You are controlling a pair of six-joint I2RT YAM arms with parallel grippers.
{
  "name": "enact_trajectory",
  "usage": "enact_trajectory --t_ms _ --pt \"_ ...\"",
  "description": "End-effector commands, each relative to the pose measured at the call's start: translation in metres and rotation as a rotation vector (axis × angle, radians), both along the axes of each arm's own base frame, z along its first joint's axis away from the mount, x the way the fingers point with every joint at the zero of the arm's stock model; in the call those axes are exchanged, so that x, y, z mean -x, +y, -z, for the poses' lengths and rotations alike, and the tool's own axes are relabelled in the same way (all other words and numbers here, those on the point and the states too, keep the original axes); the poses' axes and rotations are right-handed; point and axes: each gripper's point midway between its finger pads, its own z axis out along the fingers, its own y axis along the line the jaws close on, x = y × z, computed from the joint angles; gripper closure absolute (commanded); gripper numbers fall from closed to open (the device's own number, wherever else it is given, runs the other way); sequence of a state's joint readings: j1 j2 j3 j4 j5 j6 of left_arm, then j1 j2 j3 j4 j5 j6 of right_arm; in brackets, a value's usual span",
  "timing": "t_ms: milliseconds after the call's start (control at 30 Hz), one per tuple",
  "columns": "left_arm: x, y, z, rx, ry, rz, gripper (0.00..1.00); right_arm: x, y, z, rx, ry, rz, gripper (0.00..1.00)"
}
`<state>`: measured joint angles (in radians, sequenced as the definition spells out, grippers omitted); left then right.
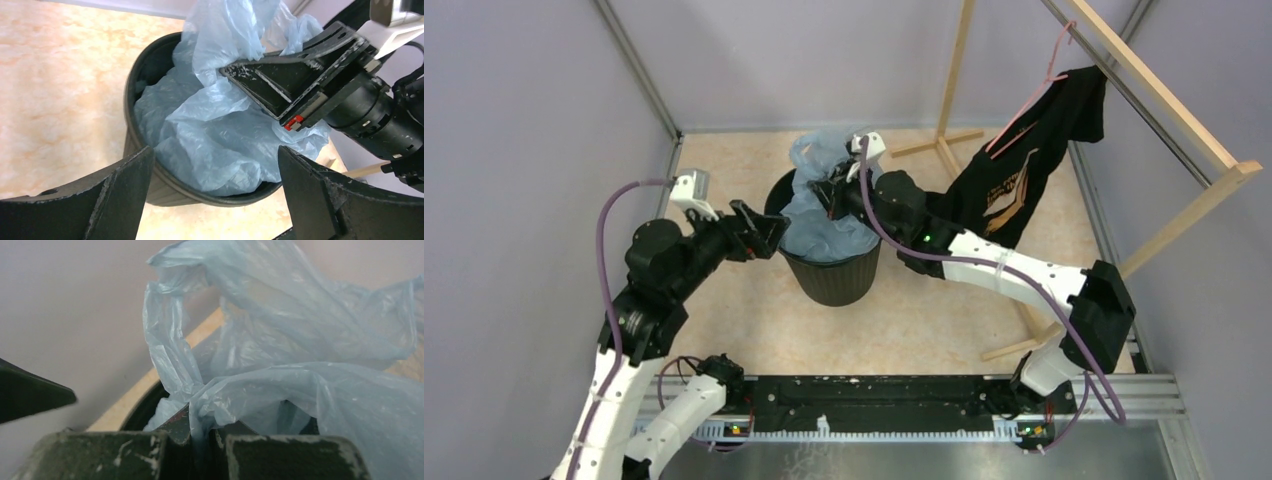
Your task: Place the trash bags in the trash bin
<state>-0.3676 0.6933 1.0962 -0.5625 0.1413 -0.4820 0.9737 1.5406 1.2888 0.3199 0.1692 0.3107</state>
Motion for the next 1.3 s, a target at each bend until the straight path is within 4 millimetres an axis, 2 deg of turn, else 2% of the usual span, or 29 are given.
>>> enact_trajectory --t_ms 0,67,167,267,467,633,733,967,1033,1100,1267 --pt "0.003 0.030 0.025 -0.065 0.074 -0.147 0.02 0.002 -0.011 0.023 0.136 0.020 -0.009 1.00" --pt "-0.001 0.035 0.039 -0.069 0.111 -0.193 0.03 0.003 -0.009 0.037 0.219 0.059 -0.024 1.00" --pt "-0.008 0.031 0.055 -0.064 0.148 -0.195 0.08 0.008 -0.005 0.071 0.347 0.160 -0.066 1.00" --pt "-0.014 0.024 0.063 -0.057 0.162 -0.172 0.13 0.011 -0.002 0.087 0.398 0.224 -0.088 1.00" --pt "-0.014 0.008 0.070 -0.017 0.195 -0.106 0.20 0.010 0.005 0.129 0.519 0.315 -0.111 1.00" --pt "-0.008 0.001 0.077 0.012 0.210 -0.062 0.23 0.014 0.029 0.165 0.575 0.412 -0.197 1.00" --pt "-0.004 -0.002 0.080 0.016 0.225 -0.042 0.24 0.018 0.039 0.178 0.553 0.457 -0.228 1.00" --pt "0.000 -0.001 0.080 0.019 0.224 -0.043 0.25 0.014 0.036 0.209 0.561 0.501 -0.198 1.00" --pt "0.000 -0.001 0.079 0.017 0.221 -0.042 0.25 0.012 0.034 0.209 0.578 0.507 -0.194 1.00" --pt "-0.001 -0.001 0.078 0.015 0.221 -0.041 0.25 0.010 0.032 0.196 0.573 0.486 -0.188 1.00" --pt "0.001 0.003 0.073 -0.006 0.204 -0.050 0.28 0.009 0.024 0.133 0.485 0.380 -0.164 1.00"
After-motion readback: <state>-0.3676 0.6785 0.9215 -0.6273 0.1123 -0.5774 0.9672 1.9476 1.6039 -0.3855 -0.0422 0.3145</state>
